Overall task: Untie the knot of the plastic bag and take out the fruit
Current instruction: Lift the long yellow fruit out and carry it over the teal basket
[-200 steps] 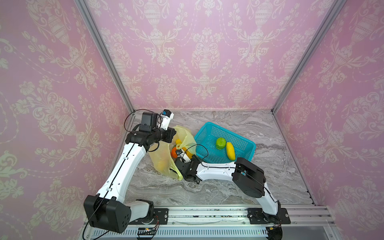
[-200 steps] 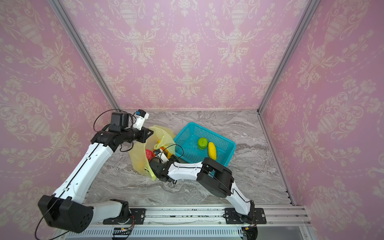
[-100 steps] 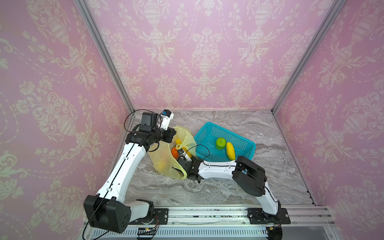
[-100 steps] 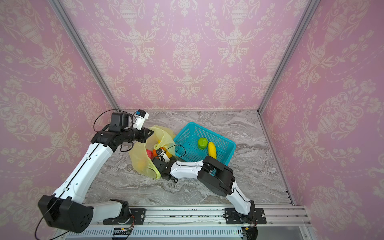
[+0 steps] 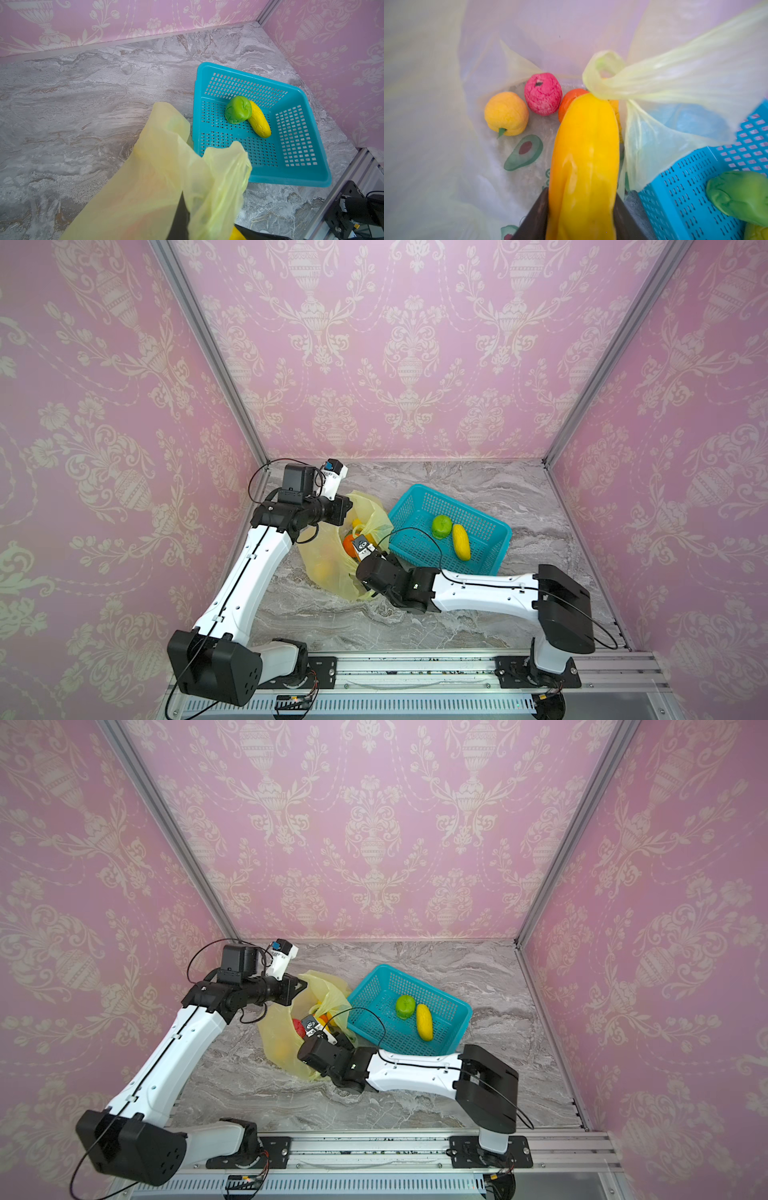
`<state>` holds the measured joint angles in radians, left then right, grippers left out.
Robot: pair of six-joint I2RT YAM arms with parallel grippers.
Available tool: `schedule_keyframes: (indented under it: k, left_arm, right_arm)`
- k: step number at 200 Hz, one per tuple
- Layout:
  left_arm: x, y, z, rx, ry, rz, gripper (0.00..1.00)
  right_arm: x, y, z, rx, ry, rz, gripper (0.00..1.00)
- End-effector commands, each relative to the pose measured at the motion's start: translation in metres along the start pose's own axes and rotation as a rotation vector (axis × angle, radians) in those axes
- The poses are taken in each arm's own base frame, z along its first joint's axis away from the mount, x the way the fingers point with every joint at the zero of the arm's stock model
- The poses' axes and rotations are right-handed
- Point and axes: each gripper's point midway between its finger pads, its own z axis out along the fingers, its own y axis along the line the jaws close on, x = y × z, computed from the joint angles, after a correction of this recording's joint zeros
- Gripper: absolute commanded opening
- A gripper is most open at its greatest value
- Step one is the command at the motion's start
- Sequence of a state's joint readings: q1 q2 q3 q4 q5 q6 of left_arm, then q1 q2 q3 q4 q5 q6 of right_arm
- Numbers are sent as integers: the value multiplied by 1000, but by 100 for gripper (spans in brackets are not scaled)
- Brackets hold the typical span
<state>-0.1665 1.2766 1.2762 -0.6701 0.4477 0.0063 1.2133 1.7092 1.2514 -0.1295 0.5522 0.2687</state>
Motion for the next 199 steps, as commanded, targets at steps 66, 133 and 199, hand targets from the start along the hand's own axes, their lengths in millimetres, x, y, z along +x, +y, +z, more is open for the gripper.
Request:
schedule_keyframes:
  k: [66,133,199]
  left_arm:
    - [-3,-4,-7,14,-17,-11,0]
    - [-3,-5,-8,16,-20,-9,0]
    - [-3,-5,-8,18,-18,-11,0]
  right_arm:
    - [0,-166,-63,185,-171,310,26]
    - [88,-266,-41,380,-33,538,24]
    - [132,-273,11,442,150,507,21]
